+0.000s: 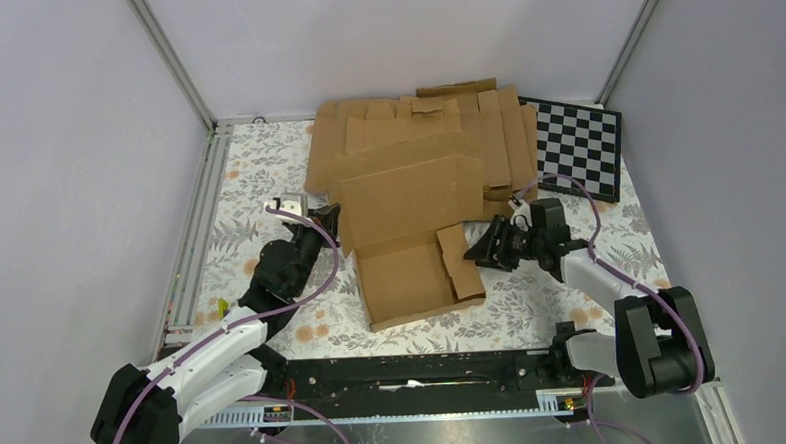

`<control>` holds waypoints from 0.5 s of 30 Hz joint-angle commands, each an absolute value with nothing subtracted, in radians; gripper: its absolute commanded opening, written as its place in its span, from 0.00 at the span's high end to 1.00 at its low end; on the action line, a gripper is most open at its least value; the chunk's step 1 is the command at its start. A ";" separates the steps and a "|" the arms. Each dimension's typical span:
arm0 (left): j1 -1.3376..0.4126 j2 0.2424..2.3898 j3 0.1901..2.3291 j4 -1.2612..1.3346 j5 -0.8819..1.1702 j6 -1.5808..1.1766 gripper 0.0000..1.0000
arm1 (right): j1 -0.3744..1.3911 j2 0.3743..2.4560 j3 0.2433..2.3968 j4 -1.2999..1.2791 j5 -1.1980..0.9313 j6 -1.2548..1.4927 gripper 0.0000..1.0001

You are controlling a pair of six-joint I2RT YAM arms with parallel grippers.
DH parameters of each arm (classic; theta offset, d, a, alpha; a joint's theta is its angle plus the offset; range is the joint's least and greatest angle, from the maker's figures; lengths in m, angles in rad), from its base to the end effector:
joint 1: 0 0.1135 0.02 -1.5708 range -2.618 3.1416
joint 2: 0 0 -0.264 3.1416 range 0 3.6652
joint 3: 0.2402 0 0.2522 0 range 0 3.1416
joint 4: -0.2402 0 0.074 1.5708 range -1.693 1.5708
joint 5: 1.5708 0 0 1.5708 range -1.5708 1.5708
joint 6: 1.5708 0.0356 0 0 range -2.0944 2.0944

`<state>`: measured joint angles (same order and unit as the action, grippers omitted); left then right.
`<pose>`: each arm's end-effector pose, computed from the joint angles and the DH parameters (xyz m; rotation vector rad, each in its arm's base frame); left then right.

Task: Fold the paper box

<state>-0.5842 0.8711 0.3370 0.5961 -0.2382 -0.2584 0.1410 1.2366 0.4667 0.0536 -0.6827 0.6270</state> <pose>0.1713 -0.1032 0.2491 0.0555 1.5298 -0.4949 0.2223 0.0542 0.1687 0.1955 2.3598 1.1687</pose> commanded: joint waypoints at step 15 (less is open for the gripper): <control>-0.607 0.865 0.355 0.650 -0.186 -0.229 1.00 | 0.483 1.364 0.697 -0.275 -0.051 0.393 0.55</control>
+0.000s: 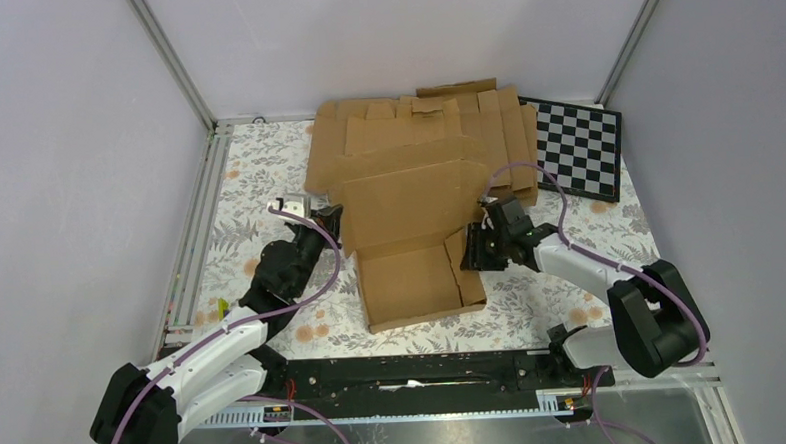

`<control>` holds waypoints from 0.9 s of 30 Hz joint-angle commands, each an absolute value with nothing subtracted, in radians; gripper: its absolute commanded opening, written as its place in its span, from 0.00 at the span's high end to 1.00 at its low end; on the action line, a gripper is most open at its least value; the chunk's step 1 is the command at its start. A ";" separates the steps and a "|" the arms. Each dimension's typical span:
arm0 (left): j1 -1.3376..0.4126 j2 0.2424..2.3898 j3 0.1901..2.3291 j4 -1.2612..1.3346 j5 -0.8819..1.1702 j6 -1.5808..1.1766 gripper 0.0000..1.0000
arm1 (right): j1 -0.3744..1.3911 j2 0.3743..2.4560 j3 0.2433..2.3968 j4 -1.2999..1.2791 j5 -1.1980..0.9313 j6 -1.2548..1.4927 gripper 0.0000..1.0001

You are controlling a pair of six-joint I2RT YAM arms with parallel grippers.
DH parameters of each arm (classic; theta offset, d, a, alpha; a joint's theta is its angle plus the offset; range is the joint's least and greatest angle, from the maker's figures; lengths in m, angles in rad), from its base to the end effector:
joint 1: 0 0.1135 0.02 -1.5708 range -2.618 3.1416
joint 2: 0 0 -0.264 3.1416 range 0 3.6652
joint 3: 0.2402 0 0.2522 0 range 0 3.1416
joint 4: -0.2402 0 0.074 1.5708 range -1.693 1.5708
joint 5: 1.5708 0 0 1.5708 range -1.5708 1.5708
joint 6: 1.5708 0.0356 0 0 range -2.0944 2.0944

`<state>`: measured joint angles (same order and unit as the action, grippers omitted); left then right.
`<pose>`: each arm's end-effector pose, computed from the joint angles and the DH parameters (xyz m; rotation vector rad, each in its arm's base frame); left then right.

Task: Fold the paper box

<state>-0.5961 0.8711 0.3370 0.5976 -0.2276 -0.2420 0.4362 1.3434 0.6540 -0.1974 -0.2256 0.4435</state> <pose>0.1699 -0.1055 0.2493 0.0854 1.5272 -0.4998 0.2290 0.1155 0.1769 -0.0932 2.5407 0.6454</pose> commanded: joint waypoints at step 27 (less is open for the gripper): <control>-0.678 0.947 0.403 0.648 -0.285 -0.506 1.00 | 0.748 1.304 0.648 -0.082 0.436 0.704 1.00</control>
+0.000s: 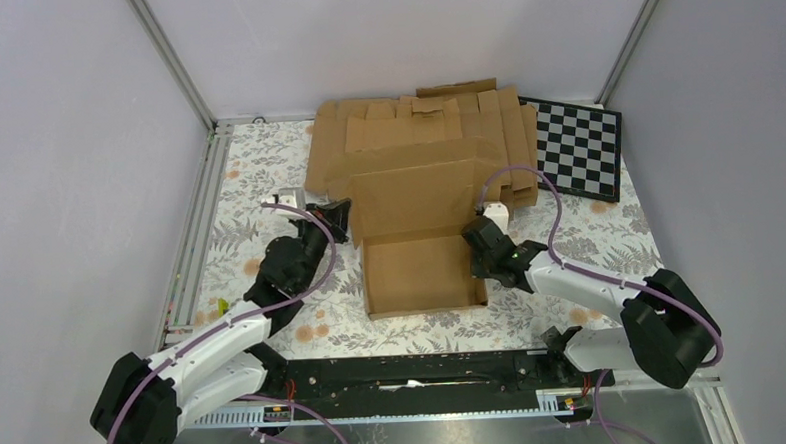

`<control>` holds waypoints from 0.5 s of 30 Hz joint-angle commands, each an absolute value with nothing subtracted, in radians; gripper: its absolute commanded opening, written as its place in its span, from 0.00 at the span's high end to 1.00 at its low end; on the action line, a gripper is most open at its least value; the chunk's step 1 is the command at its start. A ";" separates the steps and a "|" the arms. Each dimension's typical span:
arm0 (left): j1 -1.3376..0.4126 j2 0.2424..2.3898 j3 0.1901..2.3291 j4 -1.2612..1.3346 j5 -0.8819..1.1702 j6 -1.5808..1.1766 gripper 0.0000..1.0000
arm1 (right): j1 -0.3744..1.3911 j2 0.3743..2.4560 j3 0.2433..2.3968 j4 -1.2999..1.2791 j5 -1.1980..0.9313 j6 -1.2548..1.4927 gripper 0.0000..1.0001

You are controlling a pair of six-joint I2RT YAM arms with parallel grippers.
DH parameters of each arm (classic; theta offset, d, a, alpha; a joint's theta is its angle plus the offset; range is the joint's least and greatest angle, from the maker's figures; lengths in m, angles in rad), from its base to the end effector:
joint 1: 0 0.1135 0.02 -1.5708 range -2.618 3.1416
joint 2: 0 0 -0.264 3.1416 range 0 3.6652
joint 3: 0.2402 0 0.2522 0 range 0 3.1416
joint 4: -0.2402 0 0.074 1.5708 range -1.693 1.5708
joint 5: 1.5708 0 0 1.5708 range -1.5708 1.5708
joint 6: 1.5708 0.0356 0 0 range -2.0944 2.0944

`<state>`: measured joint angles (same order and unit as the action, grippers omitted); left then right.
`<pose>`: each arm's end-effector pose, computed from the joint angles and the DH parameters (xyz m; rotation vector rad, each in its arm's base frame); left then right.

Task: Fold the paper box

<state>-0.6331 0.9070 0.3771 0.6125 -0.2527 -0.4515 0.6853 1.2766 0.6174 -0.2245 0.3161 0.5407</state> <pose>0.1723 -0.1154 0.2583 -0.0708 1.5276 -0.6844 0.1945 0.1447 0.1802 -0.0369 2.4037 0.1811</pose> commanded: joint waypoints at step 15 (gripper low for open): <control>-0.798 1.101 0.247 0.991 -0.446 -0.373 1.00 | 0.793 1.393 0.675 0.066 0.390 0.805 0.99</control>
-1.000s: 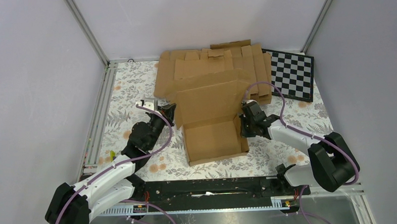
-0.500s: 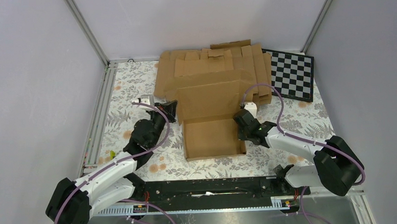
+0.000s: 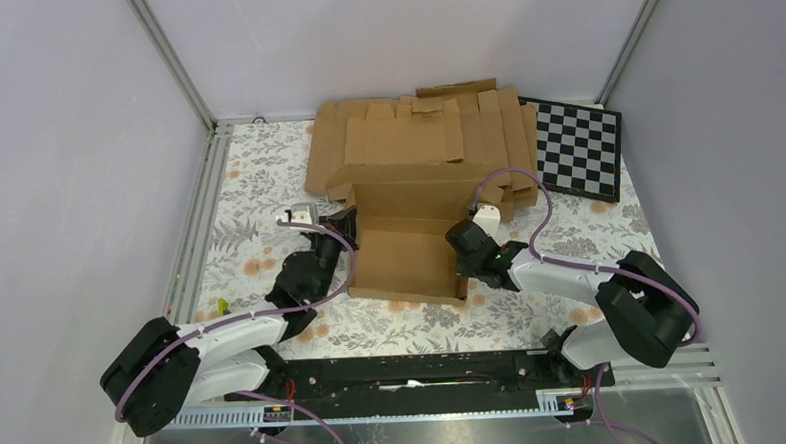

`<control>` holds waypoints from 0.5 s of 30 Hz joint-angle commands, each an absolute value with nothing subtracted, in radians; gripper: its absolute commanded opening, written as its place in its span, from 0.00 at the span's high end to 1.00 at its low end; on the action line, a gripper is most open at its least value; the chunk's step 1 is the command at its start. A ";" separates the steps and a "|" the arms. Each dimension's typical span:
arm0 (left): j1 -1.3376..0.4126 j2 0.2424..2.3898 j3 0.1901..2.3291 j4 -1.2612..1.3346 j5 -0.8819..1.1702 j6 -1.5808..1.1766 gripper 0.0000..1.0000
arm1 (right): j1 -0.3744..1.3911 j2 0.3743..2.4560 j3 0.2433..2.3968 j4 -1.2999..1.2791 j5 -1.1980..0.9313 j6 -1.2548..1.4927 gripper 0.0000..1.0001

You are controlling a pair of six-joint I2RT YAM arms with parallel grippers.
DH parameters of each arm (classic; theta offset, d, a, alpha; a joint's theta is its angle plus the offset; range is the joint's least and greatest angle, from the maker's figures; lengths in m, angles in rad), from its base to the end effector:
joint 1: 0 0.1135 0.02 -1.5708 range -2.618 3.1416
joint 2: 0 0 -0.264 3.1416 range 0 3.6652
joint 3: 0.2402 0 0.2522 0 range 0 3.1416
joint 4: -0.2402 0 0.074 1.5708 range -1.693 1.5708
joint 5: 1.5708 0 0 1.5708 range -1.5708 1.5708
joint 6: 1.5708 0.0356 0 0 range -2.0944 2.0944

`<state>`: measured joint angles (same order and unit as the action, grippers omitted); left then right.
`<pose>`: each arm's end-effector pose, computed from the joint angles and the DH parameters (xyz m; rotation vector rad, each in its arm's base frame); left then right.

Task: Fold the paper box

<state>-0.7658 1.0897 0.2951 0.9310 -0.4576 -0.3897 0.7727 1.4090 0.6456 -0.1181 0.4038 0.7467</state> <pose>0.1675 -0.1392 0.2292 -0.1076 1.4741 -0.6157 0.1987 0.1741 0.1657 0.1431 2.3678 0.2338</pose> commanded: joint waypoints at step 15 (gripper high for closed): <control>-0.798 0.989 0.167 0.893 -0.472 -0.298 1.00 | 0.790 1.062 0.518 0.024 0.351 0.560 0.41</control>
<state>-0.7883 1.0134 0.1970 0.9321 -0.4820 -0.3161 0.7799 1.1091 0.5278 0.0032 0.3500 0.6075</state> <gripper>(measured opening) 0.014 0.571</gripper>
